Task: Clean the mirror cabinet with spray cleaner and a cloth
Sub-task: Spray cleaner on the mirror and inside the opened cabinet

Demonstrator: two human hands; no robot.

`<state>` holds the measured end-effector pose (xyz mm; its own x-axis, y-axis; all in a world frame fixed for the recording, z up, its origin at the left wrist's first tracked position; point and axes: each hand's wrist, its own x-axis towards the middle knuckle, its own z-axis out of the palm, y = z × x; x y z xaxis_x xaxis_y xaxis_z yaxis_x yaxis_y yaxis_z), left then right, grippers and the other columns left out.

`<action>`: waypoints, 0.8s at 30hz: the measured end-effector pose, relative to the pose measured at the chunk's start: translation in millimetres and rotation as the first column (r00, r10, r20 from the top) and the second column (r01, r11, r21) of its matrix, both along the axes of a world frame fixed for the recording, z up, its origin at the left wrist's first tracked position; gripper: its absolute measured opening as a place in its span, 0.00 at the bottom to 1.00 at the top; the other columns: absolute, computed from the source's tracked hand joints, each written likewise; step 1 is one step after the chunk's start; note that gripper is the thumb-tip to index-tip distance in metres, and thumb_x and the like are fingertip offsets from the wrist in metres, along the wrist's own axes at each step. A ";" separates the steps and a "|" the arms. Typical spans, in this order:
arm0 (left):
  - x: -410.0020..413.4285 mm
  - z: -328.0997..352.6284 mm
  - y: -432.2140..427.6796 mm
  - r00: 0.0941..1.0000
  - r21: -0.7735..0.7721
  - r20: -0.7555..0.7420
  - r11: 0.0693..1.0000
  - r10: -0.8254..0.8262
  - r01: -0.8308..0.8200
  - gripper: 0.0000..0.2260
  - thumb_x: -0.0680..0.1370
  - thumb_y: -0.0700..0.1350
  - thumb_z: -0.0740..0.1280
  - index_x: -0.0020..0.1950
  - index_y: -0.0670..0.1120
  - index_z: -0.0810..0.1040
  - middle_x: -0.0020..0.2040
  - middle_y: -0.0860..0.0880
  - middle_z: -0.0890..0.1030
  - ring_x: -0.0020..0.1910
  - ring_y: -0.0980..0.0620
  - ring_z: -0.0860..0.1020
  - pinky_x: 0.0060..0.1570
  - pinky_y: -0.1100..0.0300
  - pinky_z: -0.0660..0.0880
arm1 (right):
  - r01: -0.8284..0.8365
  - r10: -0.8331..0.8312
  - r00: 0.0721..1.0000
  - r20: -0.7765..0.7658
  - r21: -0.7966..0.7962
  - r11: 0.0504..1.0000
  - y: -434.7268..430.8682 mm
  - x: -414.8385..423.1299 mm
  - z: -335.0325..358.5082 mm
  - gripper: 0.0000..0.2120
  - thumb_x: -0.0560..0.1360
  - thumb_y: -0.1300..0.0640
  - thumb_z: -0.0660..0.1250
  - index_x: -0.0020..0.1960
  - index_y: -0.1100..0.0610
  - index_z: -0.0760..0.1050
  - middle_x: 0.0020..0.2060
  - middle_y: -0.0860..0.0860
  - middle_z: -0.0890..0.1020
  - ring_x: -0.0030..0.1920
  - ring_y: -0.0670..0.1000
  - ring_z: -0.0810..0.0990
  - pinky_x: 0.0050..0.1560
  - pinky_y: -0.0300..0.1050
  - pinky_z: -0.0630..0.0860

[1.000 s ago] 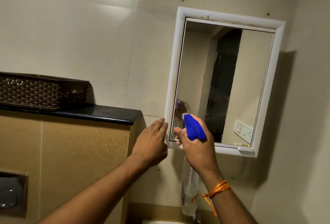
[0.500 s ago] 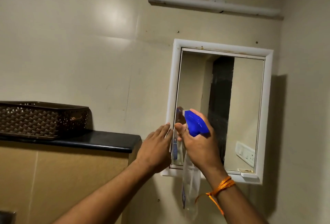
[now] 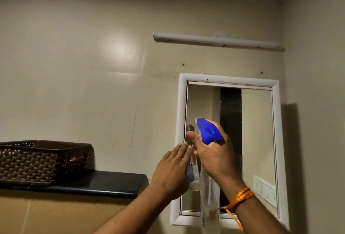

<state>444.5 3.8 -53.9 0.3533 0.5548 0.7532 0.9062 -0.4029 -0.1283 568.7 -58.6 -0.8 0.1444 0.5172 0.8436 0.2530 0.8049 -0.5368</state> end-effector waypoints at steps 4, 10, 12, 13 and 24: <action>3.4 20.9 4.0 1.000 0.017 -0.022 1.000 -0.004 0.004 0.36 0.77 0.44 0.58 0.80 0.51 0.42 0.80 0.50 0.43 0.79 0.51 0.43 0.77 0.52 0.48 | -0.033 0.033 0.999 0.009 0.004 0.999 1.6 9.0 16.9 0.33 0.69 0.49 0.74 0.71 0.50 0.65 0.54 0.54 0.79 0.45 0.44 0.79 0.33 0.23 0.71; 13.1 33.8 10.3 0.994 0.016 -0.100 0.999 0.038 -0.036 0.38 0.77 0.45 0.62 0.79 0.49 0.41 0.80 0.49 0.41 0.78 0.51 0.40 0.77 0.51 0.46 | 0.069 -0.071 0.997 0.029 0.062 0.996 -3.9 18.1 31.9 0.28 0.70 0.47 0.72 0.66 0.55 0.70 0.41 0.51 0.76 0.34 0.45 0.78 0.29 0.27 0.72; 15.8 30.6 10.9 0.994 0.001 -0.099 0.999 0.041 -0.041 0.39 0.77 0.45 0.63 0.79 0.49 0.40 0.80 0.49 0.40 0.78 0.51 0.39 0.77 0.51 0.45 | 0.023 -0.027 0.998 0.065 0.051 0.998 -8.0 23.5 35.1 0.30 0.72 0.50 0.72 0.70 0.52 0.65 0.44 0.45 0.75 0.35 0.39 0.79 0.30 0.25 0.71; 17.6 28.0 10.9 0.994 -0.006 -0.098 0.999 0.042 -0.043 0.39 0.77 0.44 0.63 0.79 0.49 0.40 0.80 0.49 0.40 0.78 0.51 0.39 0.77 0.51 0.45 | -0.008 0.005 0.997 0.075 0.036 0.999 -10.1 26.9 35.9 0.32 0.72 0.52 0.72 0.72 0.50 0.63 0.46 0.42 0.73 0.37 0.36 0.78 0.31 0.23 0.71; 37.2 13.9 11.4 0.997 -0.076 -0.079 0.997 0.012 -0.018 0.37 0.77 0.46 0.62 0.79 0.49 0.42 0.80 0.49 0.42 0.78 0.50 0.39 0.77 0.49 0.47 | 0.166 -0.166 0.986 -0.012 0.005 0.986 -2.0 74.8 22.1 0.34 0.69 0.44 0.71 0.71 0.49 0.64 0.55 0.52 0.78 0.48 0.52 0.82 0.35 0.31 0.74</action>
<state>481.7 15.2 -40.0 0.4006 0.6154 0.6789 0.9006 -0.4007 -0.1683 643.5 -60.6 21.4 0.2376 0.4800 0.8445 0.3775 0.7554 -0.5356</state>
